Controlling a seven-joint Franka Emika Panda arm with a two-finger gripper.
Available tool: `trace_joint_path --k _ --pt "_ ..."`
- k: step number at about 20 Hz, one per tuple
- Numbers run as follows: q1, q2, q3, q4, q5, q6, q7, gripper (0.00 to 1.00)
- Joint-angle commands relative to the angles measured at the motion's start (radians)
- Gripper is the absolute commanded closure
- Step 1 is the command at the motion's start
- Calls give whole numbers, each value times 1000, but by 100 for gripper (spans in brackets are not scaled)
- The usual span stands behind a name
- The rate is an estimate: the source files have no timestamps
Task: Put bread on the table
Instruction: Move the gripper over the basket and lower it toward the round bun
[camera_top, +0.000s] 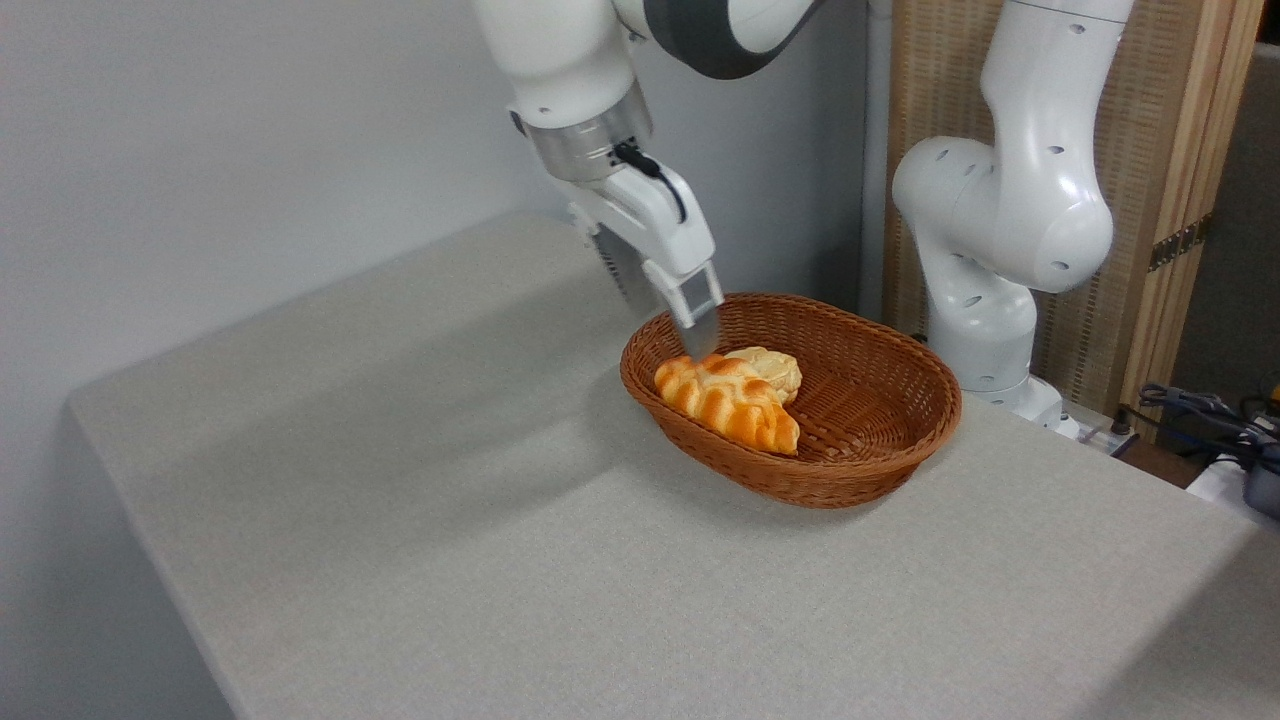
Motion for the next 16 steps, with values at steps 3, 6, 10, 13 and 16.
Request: trace_joint_path --k 3,6,10,13,16 --pt "-7 -73 9 -101 48 -84 23 0" --pt "-19 -98 9 -151 50 -81 26 0" --pt "-30 -100 7 -211 71 -37 26 0" --pt "-53 -90 7 -245 71 19 23 0" --pt "-93 -61 7 -254 71 57 18 0"
